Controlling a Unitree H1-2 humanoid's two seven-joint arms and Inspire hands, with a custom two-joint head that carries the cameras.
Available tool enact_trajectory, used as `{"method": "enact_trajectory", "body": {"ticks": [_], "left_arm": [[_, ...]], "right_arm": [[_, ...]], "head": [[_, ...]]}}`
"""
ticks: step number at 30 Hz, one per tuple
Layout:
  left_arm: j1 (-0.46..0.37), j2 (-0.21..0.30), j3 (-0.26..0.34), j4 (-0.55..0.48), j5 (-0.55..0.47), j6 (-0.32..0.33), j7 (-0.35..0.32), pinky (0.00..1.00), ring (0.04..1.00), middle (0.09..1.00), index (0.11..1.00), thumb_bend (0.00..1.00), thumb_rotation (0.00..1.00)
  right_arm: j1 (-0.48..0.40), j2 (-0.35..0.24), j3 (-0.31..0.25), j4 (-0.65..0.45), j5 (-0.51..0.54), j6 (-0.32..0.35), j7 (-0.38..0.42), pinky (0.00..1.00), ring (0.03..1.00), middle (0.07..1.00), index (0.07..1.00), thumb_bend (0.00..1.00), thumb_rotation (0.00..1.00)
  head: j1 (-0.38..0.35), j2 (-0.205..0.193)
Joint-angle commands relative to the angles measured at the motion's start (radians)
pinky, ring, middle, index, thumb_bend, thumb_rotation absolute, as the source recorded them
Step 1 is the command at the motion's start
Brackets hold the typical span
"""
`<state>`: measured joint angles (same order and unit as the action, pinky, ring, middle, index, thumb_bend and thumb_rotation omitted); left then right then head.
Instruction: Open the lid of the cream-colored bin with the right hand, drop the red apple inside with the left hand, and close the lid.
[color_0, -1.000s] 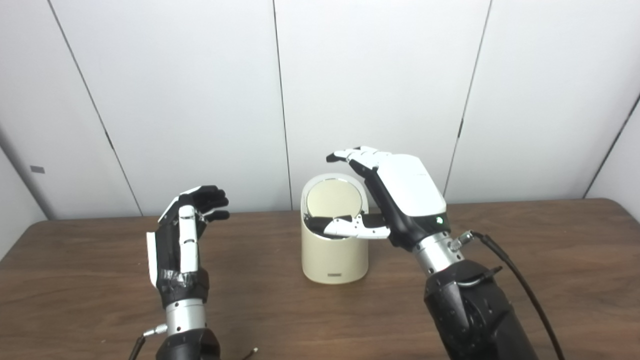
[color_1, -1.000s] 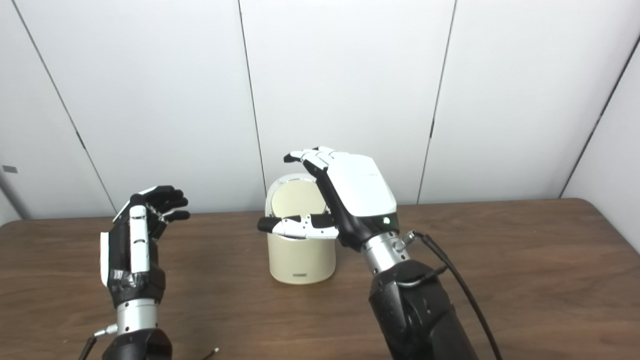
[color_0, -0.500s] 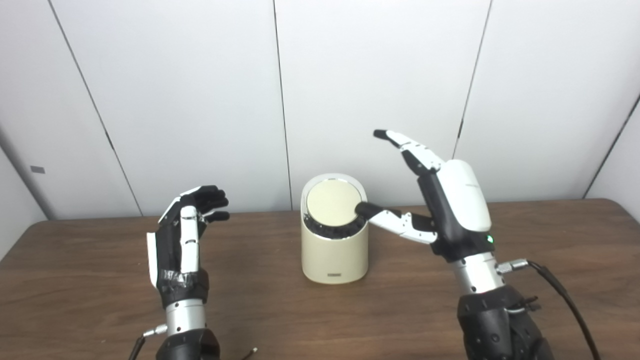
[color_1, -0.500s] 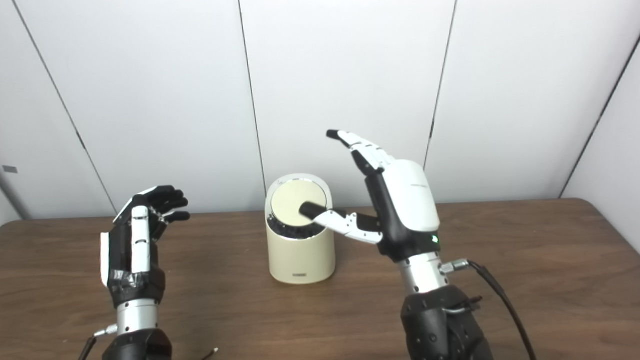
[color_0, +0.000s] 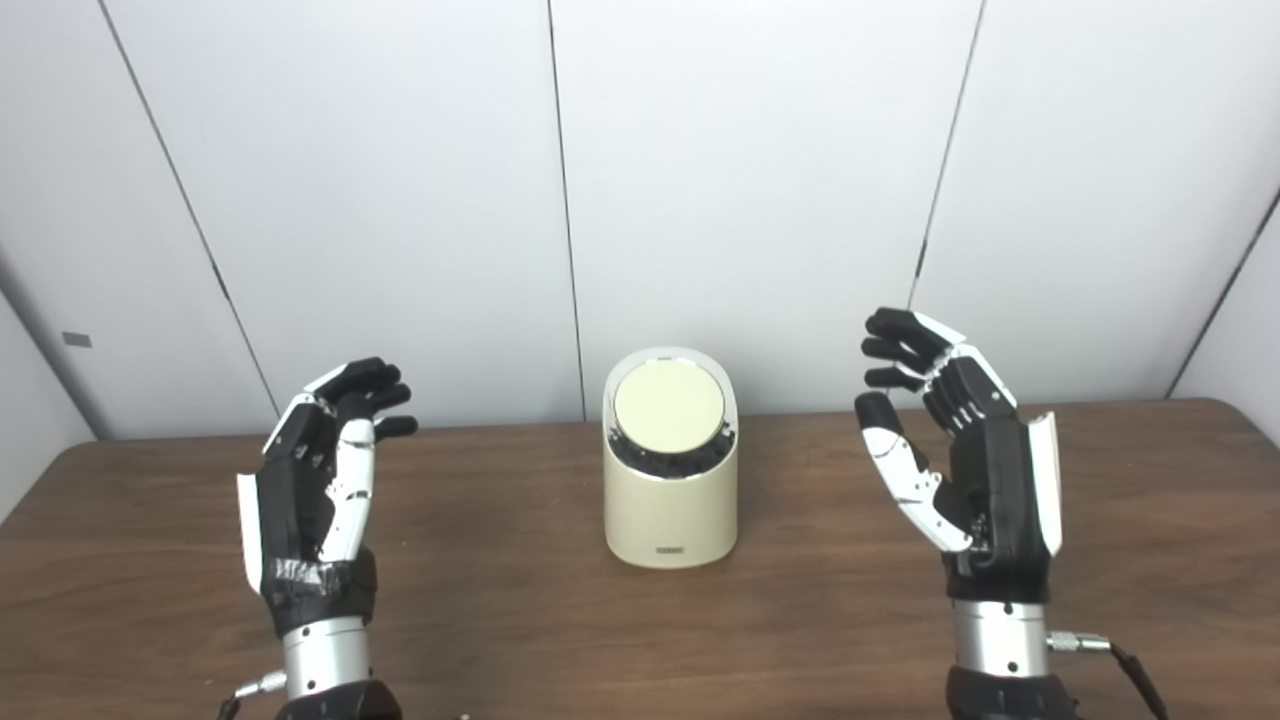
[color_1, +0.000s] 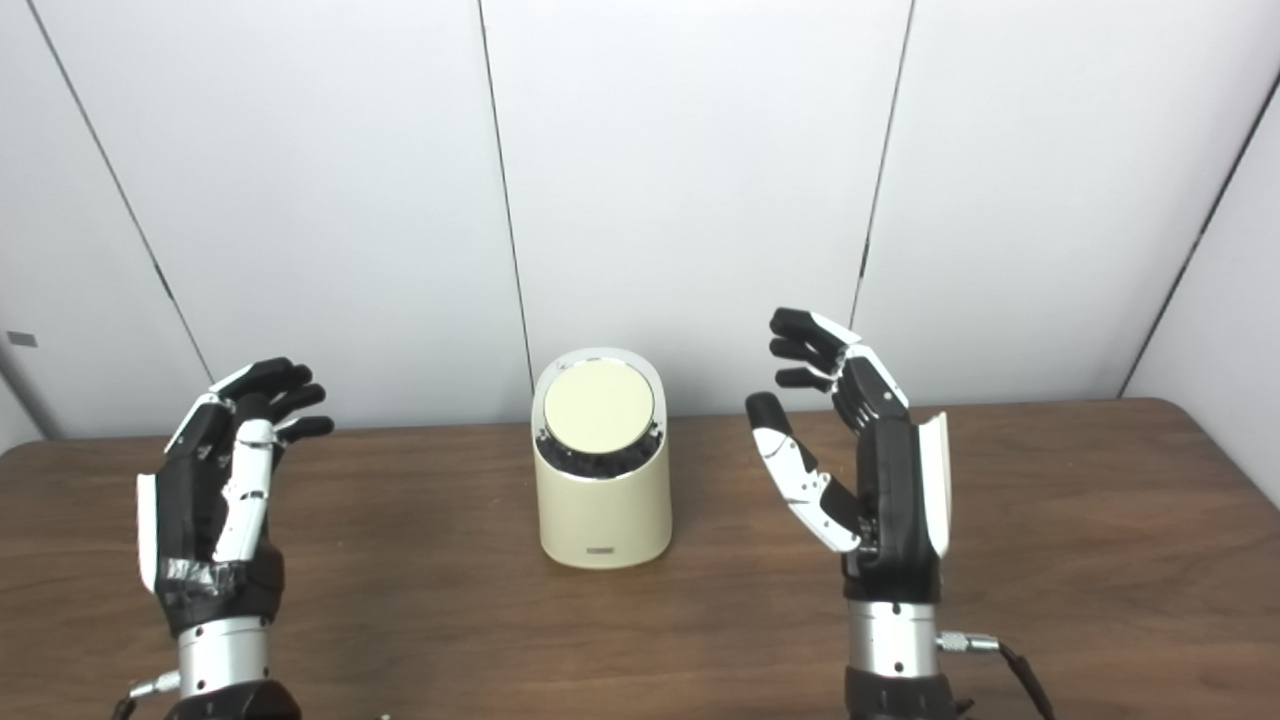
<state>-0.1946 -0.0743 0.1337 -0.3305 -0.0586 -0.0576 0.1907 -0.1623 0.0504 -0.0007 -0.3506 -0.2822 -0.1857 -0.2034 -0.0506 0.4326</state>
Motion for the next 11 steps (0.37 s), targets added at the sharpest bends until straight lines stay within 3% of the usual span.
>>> {"method": "enact_trajectory", "body": {"ticks": [1, 6, 11], "left_arm": [[-0.017, 0.012, 0.001, -0.036, -0.019, -0.003, -0.015, 0.59, 0.676, 0.681, 0.660, 0.26, 0.42], [-0.001, 0.027, 0.007, -0.032, -0.035, 0.003, -0.024, 0.59, 0.677, 0.681, 0.660, 0.27, 0.39], [0.005, 0.026, -0.003, -0.029, -0.026, 0.015, -0.024, 0.59, 0.669, 0.675, 0.654, 0.28, 0.34]], "right_arm": [[-0.003, 0.005, 0.002, -0.018, 0.001, -0.029, 0.003, 0.59, 0.691, 0.716, 0.694, 0.22, 0.41], [0.010, 0.014, -0.009, -0.002, 0.007, -0.027, -0.008, 0.58, 0.673, 0.694, 0.666, 0.24, 0.23], [0.019, 0.007, -0.019, 0.026, -0.001, -0.029, -0.010, 0.61, 0.692, 0.700, 0.662, 0.25, 0.15]], "head": [[-0.005, -0.001], [-0.016, 0.004], [-0.024, 0.007]]}}
